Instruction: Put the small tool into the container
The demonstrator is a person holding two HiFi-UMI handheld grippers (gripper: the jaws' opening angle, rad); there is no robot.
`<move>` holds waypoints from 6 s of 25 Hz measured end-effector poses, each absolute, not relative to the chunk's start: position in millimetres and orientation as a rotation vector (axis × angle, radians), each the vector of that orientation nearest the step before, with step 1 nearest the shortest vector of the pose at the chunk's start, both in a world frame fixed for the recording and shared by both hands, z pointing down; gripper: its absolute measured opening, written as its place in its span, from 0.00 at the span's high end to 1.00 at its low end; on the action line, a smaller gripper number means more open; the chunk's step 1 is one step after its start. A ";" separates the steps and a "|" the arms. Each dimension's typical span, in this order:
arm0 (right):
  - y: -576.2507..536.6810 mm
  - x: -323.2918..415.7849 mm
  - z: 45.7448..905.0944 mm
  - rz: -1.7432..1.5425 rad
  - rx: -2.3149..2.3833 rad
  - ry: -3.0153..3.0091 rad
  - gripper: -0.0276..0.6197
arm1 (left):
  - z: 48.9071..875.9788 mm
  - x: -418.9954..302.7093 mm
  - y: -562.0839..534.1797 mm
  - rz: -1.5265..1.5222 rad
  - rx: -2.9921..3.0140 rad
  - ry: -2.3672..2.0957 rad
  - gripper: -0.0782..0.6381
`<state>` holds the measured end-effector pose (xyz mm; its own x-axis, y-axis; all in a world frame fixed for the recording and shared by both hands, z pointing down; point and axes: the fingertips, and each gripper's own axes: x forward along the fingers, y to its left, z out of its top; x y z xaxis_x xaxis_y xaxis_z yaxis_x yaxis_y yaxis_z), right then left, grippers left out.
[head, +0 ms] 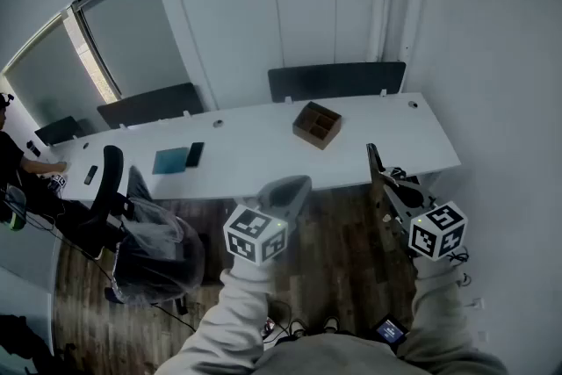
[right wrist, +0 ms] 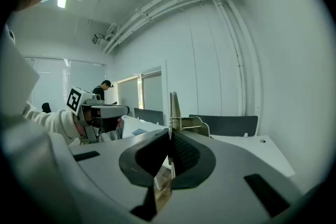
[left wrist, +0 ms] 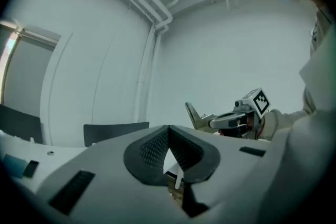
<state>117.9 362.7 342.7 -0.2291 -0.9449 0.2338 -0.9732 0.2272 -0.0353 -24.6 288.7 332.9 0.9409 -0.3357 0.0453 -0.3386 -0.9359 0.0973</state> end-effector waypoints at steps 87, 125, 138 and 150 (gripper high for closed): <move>-104.0 237.2 411.2 0.488 1.772 -2.372 0.92 | 412.5 78.6 -230.2 0.128 2.949 -0.371 0.89; -210.0 249.1 430.1 0.480 1.541 -2.409 0.92 | 412.5 34.8 -300.8 0.082 2.856 -0.631 0.90; -222.4 249.4 451.3 0.498 1.466 -2.345 0.92 | 432.0 39.5 -290.0 0.112 2.830 -0.567 0.90; -237.1 253.3 484.9 0.606 1.447 -2.282 0.92 | 460.3 38.5 -278.0 0.164 2.786 -0.541 0.90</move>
<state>253.3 -237.1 484.9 -0.4041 -0.7523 0.5204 -0.9113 0.3803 -0.1580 38.5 -278.0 460.3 0.9226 -0.3479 0.1667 -0.3819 -0.8847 0.2673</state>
